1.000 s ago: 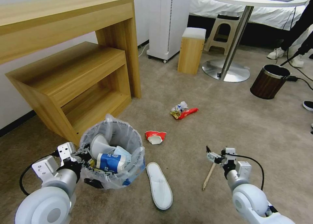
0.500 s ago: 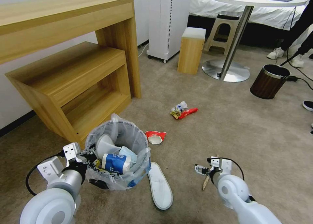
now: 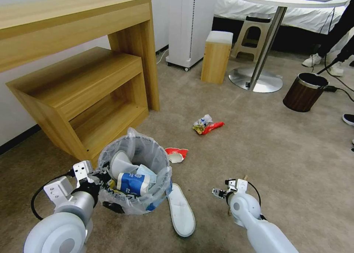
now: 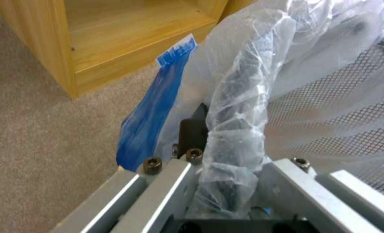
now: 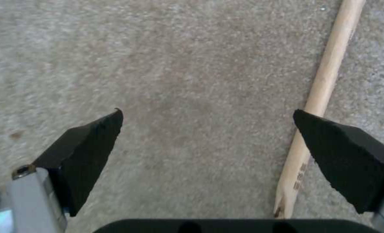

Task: Pick up the trash bin and place the garbage on the floor into it.

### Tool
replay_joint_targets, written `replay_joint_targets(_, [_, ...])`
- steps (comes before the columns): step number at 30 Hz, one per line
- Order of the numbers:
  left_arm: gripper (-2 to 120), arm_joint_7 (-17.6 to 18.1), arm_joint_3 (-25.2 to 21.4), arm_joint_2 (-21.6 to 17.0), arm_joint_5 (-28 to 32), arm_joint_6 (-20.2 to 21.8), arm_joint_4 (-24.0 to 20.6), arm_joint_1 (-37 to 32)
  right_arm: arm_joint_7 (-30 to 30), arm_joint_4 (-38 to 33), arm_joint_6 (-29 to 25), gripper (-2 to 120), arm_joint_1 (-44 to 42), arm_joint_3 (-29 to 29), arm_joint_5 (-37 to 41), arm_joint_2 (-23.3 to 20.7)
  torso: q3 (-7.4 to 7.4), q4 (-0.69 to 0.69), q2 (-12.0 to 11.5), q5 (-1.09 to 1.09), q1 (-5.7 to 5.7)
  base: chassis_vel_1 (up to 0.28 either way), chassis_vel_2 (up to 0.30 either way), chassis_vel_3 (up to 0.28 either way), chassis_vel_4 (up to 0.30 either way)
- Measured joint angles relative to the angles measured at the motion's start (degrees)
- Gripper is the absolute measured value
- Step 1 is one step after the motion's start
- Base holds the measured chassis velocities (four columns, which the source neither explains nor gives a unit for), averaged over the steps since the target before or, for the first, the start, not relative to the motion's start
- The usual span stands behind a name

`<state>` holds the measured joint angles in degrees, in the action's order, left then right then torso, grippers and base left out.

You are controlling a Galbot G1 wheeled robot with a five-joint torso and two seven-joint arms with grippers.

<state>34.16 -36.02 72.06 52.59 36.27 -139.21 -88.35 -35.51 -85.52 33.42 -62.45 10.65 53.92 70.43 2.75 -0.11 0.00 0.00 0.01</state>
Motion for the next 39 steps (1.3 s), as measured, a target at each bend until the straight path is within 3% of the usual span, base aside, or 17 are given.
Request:
replay_joint_targets(8, [1, -0.2, 0.2, 0.0, 0.2, 0.0, 0.4, 0.3, 0.1, 3.9, -0.3, 100, 1.5, 1.0, -2.9, 1.0, 0.0, 0.0, 0.0, 0.0, 0.0, 0.0, 0.0, 0.0, 0.0])
replay_joint_targets(18, [1, -0.3, 0.8, 0.6, -0.1, 0.1, 0.6, 0.3, 2.0, 6.2, -0.3, 100, 1.8, 2.7, -6.2, -0.9, 0.0, 0.0, 0.0, 0.0, 0.0, 0.0, 0.0, 0.0, 0.0])
replay_joint_targets(39, [1, -0.5, 0.7, 0.1, 0.2, 0.1, 0.5, 0.2, -0.5, 6.2, 0.0, 100, 0.1, 3.0, -2.6, 0.9, 0.0, 0.0, 0.0, 0.01, 0.0, 0.0, 0.0, 0.0, 0.0])
